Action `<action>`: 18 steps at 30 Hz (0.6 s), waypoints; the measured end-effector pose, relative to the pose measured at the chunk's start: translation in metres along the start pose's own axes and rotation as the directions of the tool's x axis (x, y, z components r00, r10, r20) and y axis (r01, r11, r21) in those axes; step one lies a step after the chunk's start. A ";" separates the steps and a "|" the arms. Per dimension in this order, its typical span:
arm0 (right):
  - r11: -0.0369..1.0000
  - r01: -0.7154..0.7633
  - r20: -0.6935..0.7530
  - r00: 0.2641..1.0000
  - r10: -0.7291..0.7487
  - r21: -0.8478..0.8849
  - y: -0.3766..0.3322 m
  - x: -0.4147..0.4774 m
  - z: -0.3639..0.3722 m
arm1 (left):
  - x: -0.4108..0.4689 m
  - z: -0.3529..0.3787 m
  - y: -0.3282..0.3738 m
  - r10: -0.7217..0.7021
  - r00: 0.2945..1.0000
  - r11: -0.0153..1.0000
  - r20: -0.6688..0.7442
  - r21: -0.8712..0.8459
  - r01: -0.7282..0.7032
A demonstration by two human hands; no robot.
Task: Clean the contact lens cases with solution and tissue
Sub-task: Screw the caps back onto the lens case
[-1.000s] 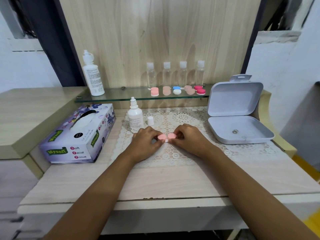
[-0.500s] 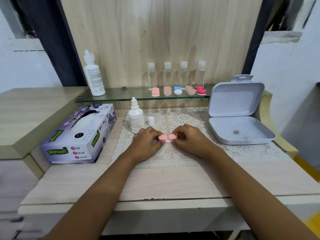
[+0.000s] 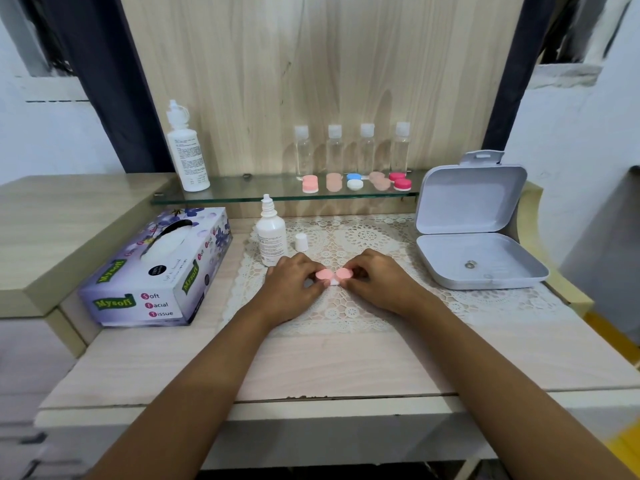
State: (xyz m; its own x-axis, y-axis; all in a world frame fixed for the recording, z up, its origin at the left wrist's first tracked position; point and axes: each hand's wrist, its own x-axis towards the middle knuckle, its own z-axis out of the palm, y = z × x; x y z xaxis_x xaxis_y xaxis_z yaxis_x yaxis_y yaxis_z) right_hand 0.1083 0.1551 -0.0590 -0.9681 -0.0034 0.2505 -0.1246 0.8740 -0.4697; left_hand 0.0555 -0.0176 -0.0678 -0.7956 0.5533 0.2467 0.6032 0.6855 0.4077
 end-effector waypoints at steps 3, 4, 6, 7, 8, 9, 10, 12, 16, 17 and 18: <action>1.000 -0.005 -0.007 1.000 0.005 0.008 0.001 0.001 0.000 | 0.001 0.001 -0.001 0.003 1.000 1.000 0.002 -0.008 -0.003; 1.000 -0.003 -0.011 1.000 0.003 0.010 0.002 0.002 0.000 | 0.001 0.001 -0.001 0.005 1.000 1.000 0.001 -0.011 -0.005; 1.000 0.002 -0.020 1.000 -0.001 0.015 0.004 0.002 0.001 | 0.001 0.001 -0.001 0.009 1.000 1.000 -0.001 -0.012 -0.009; 1.000 0.002 -0.025 1.000 -0.002 0.019 0.005 0.001 0.001 | 0.001 0.001 -0.002 0.009 1.000 1.000 -0.001 -0.011 -0.009; 1.000 0.002 -0.032 0.999 -0.001 0.026 0.005 0.001 0.002 | 0.000 0.001 -0.002 0.008 1.000 1.000 -0.001 -0.008 -0.008; 0.999 0.002 -0.041 0.999 0.000 0.034 0.005 0.000 0.002 | 0.000 0.001 -0.002 0.005 1.000 1.000 -0.002 -0.006 -0.005; 0.999 0.006 -0.049 0.999 -0.004 0.040 0.005 0.000 0.003 | 0.000 0.001 -0.001 0.002 1.000 1.000 -0.005 -0.006 -0.002; 0.999 0.018 -0.054 0.998 -0.016 0.031 0.005 -0.001 0.005 | -0.001 0.000 -0.001 -0.002 1.000 1.000 -0.008 -0.018 0.002; 0.998 -0.031 -0.048 0.998 0.029 -0.056 0.006 -0.004 0.005 | -0.003 -0.001 -0.002 0.000 1.000 0.999 -0.007 -0.050 0.000; 0.997 -0.033 -0.054 0.998 0.030 -0.066 0.006 -0.005 0.005 | -0.003 -0.002 -0.002 0.000 1.000 0.998 -0.008 -0.059 0.000; 0.997 -0.027 -0.062 0.998 0.023 -0.066 0.006 -0.006 0.005 | -0.003 -0.003 -0.002 0.000 1.000 0.998 -0.009 -0.070 -0.001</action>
State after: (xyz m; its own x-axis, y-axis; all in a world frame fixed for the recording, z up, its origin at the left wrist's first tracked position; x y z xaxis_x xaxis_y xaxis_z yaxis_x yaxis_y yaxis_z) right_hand 0.1119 0.1577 -0.0675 -0.9553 0.0466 0.2920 -0.0841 0.9039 -0.4193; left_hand 0.0564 -0.0218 -0.0668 -0.7961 0.5491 0.2545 0.5982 0.6503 0.4682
